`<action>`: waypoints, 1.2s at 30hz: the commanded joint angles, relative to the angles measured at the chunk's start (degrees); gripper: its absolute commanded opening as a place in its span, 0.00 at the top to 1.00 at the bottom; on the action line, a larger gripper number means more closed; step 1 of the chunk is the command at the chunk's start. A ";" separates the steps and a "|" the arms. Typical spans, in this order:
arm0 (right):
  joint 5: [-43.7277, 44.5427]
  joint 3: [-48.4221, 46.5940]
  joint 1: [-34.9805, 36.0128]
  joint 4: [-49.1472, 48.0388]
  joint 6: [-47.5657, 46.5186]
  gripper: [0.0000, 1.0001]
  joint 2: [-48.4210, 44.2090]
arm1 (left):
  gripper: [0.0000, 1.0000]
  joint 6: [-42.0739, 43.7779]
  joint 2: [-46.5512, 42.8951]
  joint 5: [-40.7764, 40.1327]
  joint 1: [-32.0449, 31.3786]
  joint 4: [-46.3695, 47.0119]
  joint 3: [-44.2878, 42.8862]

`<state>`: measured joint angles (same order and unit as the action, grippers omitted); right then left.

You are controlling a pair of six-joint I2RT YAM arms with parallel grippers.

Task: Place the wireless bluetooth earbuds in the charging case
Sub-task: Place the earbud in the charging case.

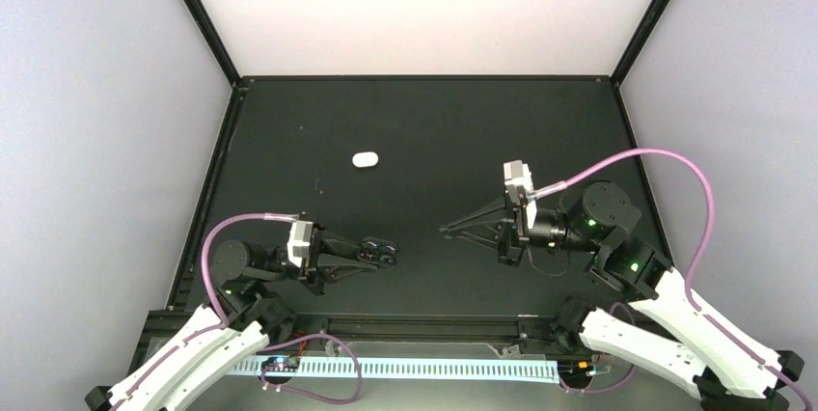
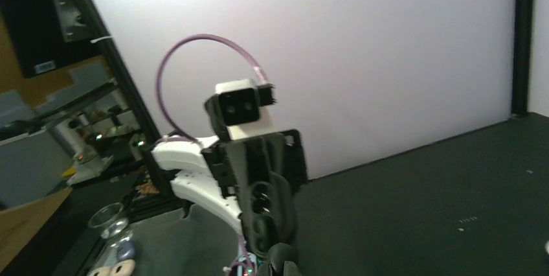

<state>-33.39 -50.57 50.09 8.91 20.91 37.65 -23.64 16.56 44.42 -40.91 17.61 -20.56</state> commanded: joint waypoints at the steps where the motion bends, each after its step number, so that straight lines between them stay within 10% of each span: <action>1: -0.85 -7.23 3.99 9.93 -6.02 0.99 2.76 | 0.99 0.38 1.49 3.18 -0.18 2.71 -1.82; 15: 18.71 -22.05 24.55 19.92 -15.92 0.99 16.92 | 0.99 2.75 5.24 4.46 -0.18 4.91 -1.33; 36: 18.30 -20.29 24.91 17.98 -17.75 0.99 18.50 | 0.98 6.15 9.80 5.85 -0.15 2.16 -3.60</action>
<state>-14.31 -70.89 74.61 26.33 3.27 56.60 -19.38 27.07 49.28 -40.91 18.83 -21.52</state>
